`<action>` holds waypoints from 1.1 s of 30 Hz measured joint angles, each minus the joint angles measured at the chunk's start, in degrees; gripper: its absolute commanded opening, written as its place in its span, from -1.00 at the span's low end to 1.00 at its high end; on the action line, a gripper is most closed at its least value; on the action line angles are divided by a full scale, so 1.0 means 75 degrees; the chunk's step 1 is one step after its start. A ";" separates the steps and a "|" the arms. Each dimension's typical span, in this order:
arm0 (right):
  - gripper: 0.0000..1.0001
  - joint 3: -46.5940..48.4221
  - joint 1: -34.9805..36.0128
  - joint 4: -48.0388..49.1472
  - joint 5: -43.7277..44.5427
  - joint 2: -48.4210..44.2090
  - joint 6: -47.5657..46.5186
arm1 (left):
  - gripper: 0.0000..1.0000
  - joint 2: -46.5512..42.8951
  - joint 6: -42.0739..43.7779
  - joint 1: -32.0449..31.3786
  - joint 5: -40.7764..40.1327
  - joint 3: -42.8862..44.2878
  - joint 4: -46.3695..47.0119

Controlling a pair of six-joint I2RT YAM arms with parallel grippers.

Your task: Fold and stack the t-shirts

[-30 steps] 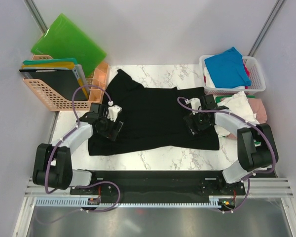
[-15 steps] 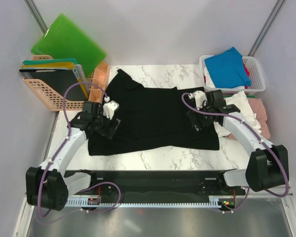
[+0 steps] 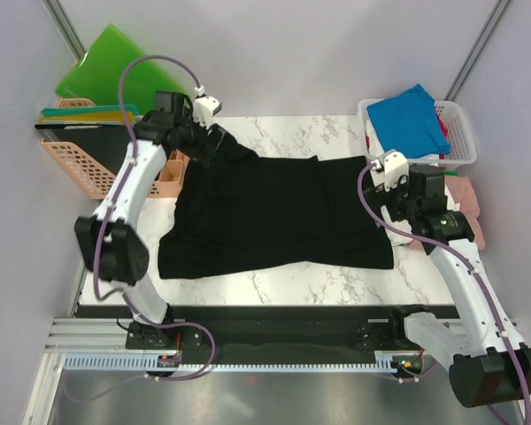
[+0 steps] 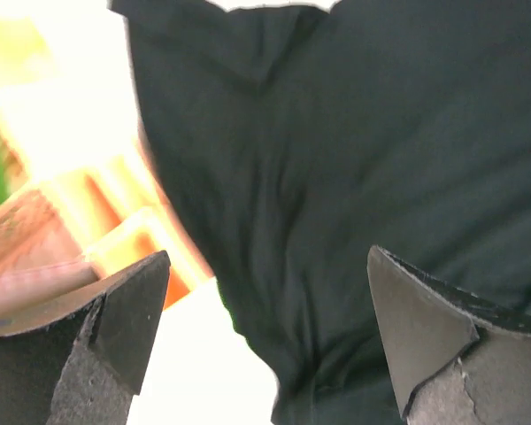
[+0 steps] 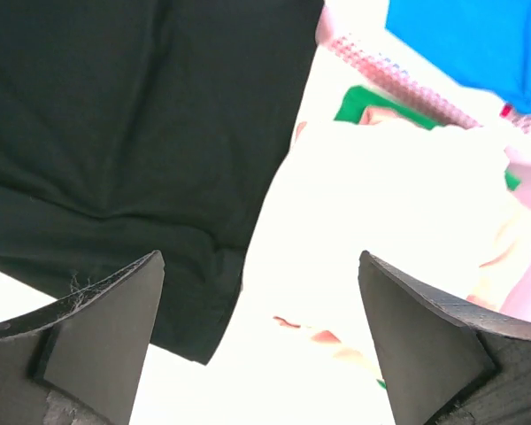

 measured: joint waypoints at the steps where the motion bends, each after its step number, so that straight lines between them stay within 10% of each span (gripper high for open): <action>1: 0.96 -0.0064 -0.0017 0.0009 0.0023 0.0058 -0.0017 | 1.00 0.0574 -0.0087 0.0000 0.0122 0.0586 -0.0201; 10: 0.96 -0.0405 -0.0038 0.0163 0.0047 0.0592 -0.0079 | 1.00 0.5820 -0.0985 0.0102 0.1754 0.6464 -0.2078; 33: 0.96 0.0259 -0.0079 0.0761 -0.0915 0.3346 0.0137 | 1.00 0.4782 -0.1274 0.0291 0.1638 0.2535 -0.0717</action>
